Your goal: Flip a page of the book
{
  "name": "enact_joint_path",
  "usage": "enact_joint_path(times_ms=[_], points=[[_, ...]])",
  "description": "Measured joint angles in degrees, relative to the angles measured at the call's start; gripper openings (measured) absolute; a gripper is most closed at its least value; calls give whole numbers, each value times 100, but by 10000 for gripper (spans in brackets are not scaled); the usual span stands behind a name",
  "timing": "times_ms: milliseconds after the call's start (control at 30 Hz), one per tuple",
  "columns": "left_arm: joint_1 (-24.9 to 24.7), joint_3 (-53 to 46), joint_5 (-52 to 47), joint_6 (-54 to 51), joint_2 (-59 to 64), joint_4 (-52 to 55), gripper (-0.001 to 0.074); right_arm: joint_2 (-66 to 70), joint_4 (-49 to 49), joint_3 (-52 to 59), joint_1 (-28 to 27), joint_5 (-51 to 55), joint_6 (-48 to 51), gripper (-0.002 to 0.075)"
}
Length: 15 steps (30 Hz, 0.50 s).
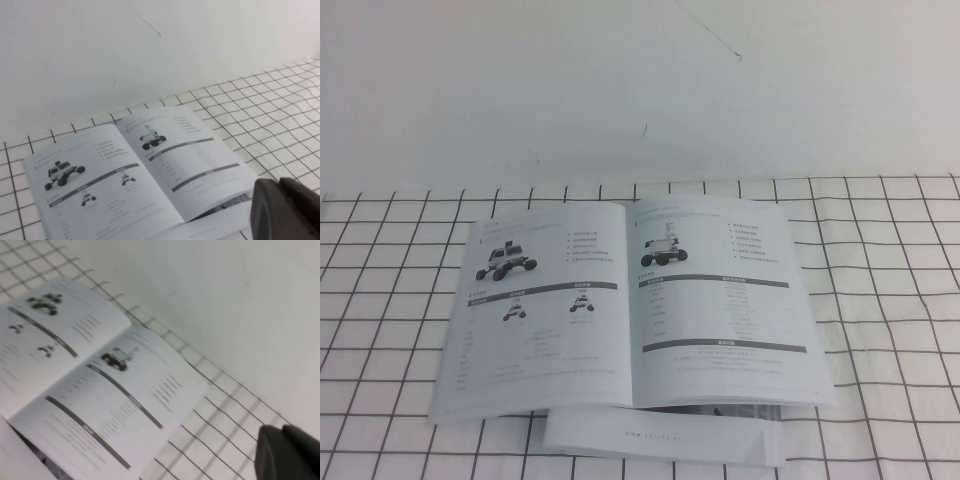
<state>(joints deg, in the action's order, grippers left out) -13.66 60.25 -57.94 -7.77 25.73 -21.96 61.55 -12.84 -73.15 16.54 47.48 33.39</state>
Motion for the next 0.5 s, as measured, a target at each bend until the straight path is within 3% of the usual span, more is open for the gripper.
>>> enact_joint_path(times_ms=[167,367,500], points=[[-2,-562,-75,118,-563,-75,-2,-1241,1217,239,0,531,-1278,1],[-2,-1405,79,306,-1179,-215,-3,-2954,1363,1352,0,493,-1766,1],[-2,-2131,818,343,-1389,-250,-2,-3669,1363,2467,0,173,-1827,1]])
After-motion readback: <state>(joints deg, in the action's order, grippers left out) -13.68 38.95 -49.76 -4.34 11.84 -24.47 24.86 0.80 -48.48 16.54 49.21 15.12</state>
